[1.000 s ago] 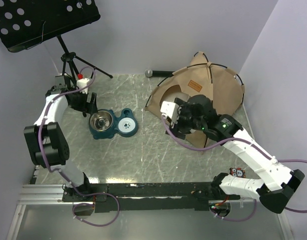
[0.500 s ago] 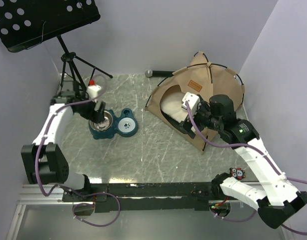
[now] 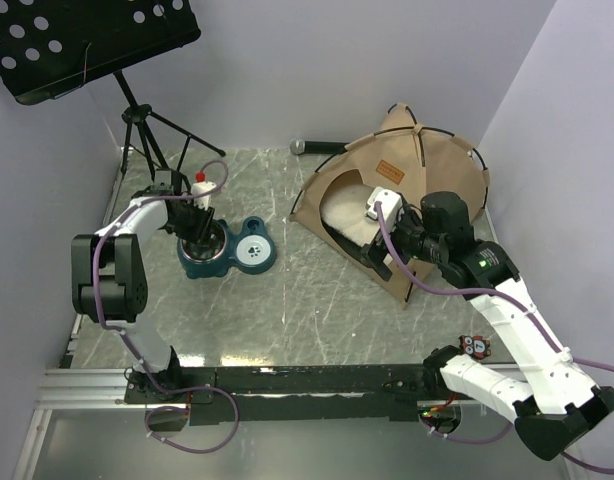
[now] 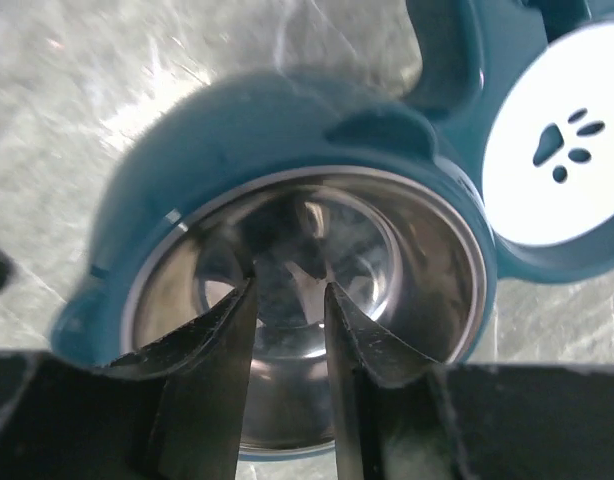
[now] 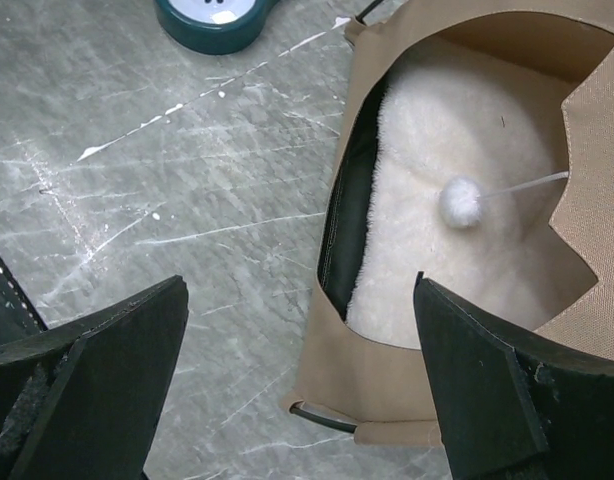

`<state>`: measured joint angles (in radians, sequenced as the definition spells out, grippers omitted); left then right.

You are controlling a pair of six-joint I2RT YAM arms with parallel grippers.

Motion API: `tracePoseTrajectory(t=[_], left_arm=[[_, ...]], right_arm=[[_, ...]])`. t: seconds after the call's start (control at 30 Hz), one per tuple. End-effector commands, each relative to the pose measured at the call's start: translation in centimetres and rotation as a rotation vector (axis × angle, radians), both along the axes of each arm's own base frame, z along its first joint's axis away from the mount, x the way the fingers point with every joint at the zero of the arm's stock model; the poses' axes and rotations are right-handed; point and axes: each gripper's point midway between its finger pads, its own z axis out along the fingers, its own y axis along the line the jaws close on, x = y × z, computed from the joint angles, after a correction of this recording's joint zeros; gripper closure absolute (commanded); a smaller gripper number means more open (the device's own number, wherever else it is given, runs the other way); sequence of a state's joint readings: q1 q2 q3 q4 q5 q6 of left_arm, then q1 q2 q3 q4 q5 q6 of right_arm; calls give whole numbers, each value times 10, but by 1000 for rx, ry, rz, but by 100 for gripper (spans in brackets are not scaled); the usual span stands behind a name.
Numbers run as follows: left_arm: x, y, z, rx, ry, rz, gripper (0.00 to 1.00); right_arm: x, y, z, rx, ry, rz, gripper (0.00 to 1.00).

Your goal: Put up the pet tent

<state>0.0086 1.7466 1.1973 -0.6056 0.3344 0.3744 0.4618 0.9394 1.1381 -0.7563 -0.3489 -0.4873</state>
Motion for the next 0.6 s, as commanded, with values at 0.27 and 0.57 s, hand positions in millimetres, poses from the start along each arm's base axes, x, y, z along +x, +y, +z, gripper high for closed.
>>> tracePoseTrajectory(t=[0.27, 0.57], left_arm=[[44, -18, 120, -13, -243, 16, 1], [6, -38, 213, -193, -370, 93, 0]], right_arm=[[4, -8, 14, 86, -13, -73, 0], [-12, -29, -34, 23, 89, -124, 0]])
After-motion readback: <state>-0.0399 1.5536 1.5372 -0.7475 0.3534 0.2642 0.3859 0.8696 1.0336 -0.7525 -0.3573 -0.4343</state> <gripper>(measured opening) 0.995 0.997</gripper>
